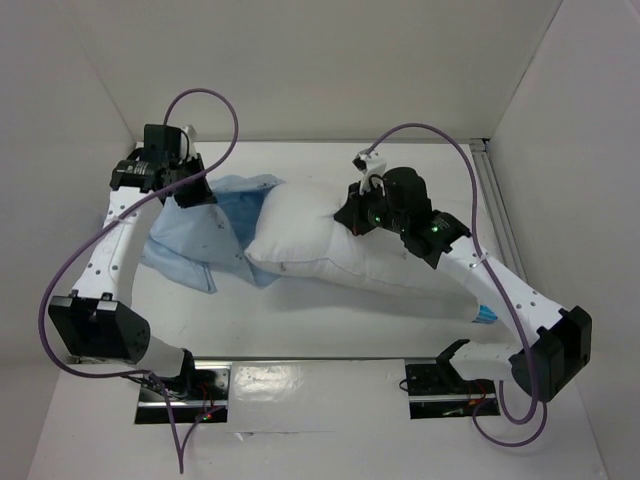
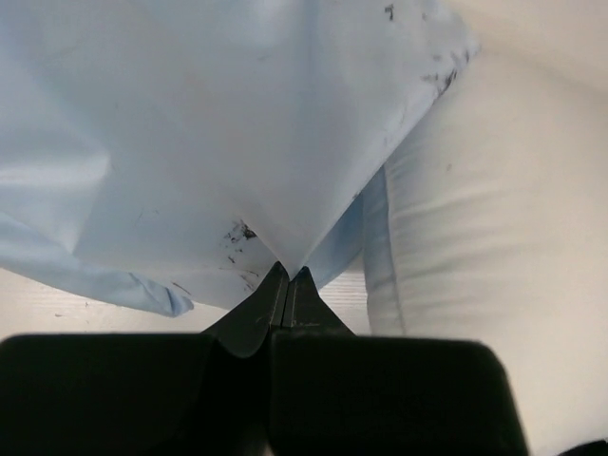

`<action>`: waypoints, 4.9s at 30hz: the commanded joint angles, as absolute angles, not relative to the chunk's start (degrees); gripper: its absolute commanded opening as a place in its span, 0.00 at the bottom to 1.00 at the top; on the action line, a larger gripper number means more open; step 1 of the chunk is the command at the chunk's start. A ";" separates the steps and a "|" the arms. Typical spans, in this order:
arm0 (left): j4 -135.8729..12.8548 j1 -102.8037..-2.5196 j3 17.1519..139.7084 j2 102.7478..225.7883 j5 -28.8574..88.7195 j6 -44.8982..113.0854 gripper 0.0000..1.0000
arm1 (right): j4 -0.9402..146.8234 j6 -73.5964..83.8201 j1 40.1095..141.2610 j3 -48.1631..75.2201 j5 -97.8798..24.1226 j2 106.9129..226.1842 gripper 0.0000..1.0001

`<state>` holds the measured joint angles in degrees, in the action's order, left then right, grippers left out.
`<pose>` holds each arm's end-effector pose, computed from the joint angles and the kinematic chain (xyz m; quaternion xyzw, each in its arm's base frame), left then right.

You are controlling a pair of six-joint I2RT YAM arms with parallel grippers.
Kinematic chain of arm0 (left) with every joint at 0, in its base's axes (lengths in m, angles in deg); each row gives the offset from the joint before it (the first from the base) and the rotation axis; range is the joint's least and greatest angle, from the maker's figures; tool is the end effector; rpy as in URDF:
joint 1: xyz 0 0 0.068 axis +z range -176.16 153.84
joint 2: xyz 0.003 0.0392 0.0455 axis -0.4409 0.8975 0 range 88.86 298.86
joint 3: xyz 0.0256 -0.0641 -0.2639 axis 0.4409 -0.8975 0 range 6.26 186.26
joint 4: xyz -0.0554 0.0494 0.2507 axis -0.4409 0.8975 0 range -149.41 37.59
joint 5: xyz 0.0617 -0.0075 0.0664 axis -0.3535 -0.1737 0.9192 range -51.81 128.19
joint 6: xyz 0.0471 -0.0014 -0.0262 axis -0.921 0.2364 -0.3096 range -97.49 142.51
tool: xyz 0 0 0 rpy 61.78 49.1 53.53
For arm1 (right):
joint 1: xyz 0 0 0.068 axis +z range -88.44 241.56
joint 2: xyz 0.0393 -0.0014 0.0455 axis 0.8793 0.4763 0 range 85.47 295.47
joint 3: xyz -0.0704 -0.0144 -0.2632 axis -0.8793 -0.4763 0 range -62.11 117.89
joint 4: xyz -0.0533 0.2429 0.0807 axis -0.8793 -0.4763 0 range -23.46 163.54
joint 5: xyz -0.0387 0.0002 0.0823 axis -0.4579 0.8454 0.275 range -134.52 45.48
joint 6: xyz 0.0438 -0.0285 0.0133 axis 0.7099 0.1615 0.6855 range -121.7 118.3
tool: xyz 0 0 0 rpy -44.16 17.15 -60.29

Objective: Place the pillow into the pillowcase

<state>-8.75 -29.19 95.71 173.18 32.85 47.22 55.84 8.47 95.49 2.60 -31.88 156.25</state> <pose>0.3087 -0.0198 0.3797 -0.1566 0.9114 -0.1324 0.3567 0.2301 0.1642 0.3528 -0.2303 0.8023 0.2893 0.4687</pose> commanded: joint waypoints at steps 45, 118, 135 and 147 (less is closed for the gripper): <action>-8.87 -28.80 89.67 165.41 24.12 44.40 0.00 | 50.87 8.15 116.67 18.55 -61.21 164.03 0.88; -2.19 -29.85 87.47 154.52 24.84 41.06 0.00 | 57.19 28.71 84.58 46.35 -19.63 201.47 0.00; -0.18 -32.05 101.96 162.42 21.23 42.11 0.00 | 57.80 29.41 101.28 24.06 -35.81 185.86 0.00; -0.78 -32.58 92.82 163.13 27.17 41.59 0.74 | 60.17 28.27 105.33 10.58 -37.49 181.09 0.00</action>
